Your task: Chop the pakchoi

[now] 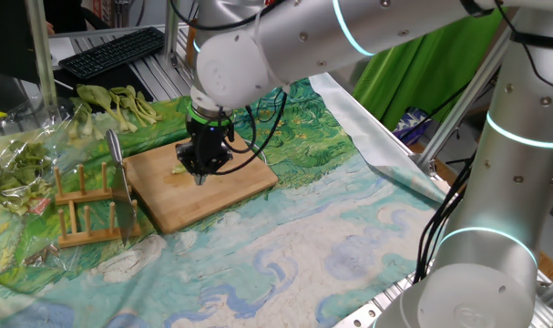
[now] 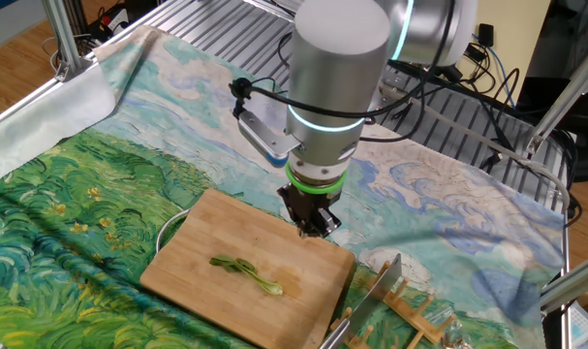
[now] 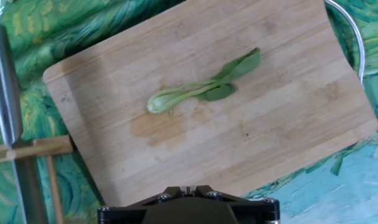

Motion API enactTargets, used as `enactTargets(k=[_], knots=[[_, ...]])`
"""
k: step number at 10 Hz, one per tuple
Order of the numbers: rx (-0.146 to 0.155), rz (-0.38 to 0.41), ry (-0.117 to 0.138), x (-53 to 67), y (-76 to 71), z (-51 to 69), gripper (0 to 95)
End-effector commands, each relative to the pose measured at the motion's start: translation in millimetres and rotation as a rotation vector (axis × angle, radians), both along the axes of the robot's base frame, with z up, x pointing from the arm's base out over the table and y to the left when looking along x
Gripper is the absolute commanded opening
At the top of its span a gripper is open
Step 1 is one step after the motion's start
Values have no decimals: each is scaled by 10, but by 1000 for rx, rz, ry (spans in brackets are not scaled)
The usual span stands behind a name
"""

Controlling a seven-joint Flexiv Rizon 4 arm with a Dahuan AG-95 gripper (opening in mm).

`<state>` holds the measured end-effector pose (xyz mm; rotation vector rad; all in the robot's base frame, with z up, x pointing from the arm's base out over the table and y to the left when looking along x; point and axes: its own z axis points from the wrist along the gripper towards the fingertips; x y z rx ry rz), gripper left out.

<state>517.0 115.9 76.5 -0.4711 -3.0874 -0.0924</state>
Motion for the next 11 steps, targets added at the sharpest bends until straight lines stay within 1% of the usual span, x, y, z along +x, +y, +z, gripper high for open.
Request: enactTargets(k=[1,2,3,4,5,7,8,9,10,11], knots=[[25,-33,25,14,8,-4,0],[17,-33,36,14,8,-4,0],[21,-42,35,14,8,-4,0],[34,-56,35,18,16,-4,0],[34,-55,27,31,36,3,0],[33,-57,21,39,86,-7,0],[34,-73,20,59,119,-24,0],[34,-85,18,78,145,-22,190],[49,-102,17,113,184,4,380],[68,-111,18,153,231,25,380]])
